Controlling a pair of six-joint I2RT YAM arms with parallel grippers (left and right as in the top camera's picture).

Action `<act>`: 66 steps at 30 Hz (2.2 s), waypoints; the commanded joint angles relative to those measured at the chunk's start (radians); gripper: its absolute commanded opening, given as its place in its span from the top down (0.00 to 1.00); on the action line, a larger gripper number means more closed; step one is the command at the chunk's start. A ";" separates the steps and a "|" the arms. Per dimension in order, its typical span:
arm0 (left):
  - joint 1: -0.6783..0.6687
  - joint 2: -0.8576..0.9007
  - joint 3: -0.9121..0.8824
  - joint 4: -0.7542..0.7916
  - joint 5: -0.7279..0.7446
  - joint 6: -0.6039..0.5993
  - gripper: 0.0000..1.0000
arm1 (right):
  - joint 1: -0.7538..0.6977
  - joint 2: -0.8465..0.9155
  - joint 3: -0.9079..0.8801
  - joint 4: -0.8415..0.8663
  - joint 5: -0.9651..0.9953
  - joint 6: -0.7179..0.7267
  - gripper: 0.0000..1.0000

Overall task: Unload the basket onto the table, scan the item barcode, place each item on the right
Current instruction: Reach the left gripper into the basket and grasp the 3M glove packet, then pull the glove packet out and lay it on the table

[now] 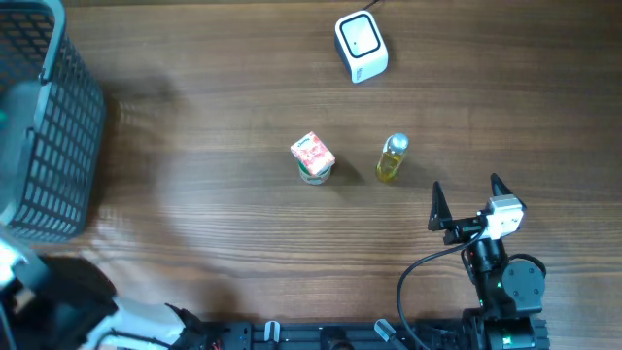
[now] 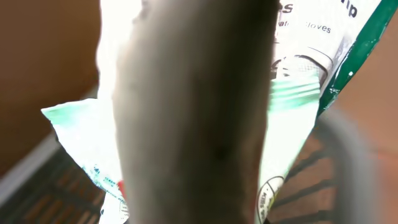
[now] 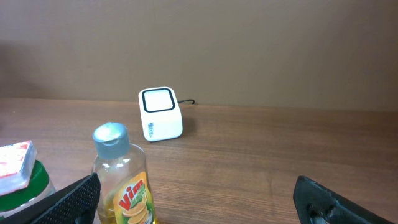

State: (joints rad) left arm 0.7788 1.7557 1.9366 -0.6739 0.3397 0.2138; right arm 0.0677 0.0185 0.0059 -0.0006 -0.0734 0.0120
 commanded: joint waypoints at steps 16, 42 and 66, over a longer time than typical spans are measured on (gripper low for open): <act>-0.771 -0.254 -0.047 -0.532 -0.296 -0.307 0.96 | 0.000 -0.001 -0.001 0.002 0.013 -0.011 0.00; -0.980 -0.111 -1.046 0.282 -0.494 -0.453 0.61 | 0.000 -0.001 -0.001 0.002 0.013 -0.011 0.00; -0.976 -0.332 -0.986 0.304 -0.603 -0.375 0.00 | 0.000 -0.001 -0.001 0.002 0.013 -0.011 0.00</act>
State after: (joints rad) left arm -0.1955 1.5002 0.9176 -0.3771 -0.2291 -0.1696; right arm 0.0677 0.0185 0.0059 -0.0006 -0.0734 0.0120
